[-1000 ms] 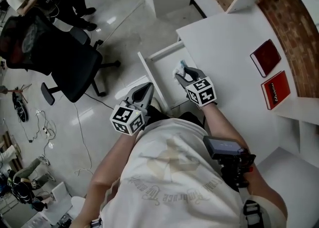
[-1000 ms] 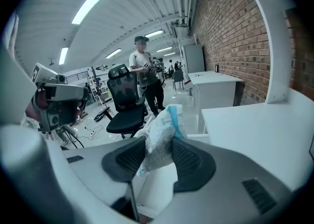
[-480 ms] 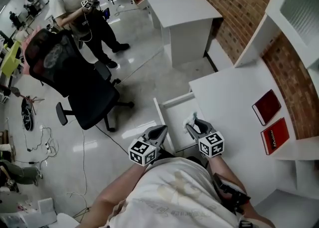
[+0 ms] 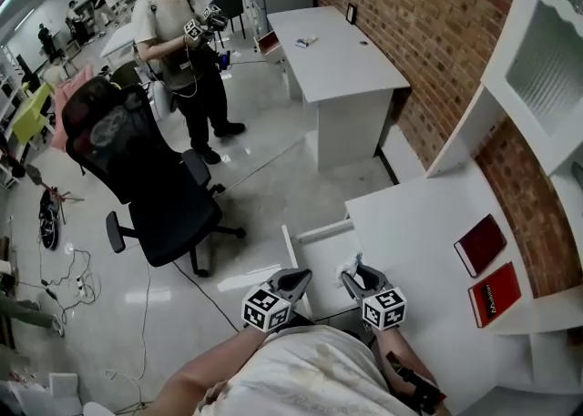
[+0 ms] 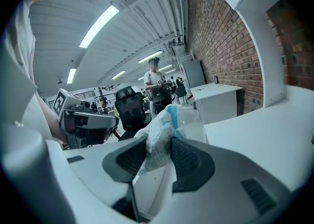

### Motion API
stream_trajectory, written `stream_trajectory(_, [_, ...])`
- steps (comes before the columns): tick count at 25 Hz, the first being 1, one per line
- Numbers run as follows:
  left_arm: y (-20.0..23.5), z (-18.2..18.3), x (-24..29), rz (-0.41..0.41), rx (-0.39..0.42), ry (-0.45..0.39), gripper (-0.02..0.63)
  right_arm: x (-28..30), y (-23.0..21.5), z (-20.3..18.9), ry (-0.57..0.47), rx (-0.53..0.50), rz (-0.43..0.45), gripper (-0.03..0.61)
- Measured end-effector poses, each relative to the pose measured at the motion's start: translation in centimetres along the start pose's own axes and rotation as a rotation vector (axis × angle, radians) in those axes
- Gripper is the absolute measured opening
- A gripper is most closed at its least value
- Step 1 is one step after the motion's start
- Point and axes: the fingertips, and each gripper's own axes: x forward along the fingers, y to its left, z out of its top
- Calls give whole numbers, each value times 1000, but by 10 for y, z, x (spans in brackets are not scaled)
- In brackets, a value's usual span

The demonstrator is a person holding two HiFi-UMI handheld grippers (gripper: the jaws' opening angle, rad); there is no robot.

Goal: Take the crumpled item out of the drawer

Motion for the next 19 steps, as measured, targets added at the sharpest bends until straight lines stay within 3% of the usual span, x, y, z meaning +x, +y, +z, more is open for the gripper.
stream_trajectory(19, [10, 5, 7, 26, -12, -14, 20, 15, 1, 12, 3, -26, 57, 170])
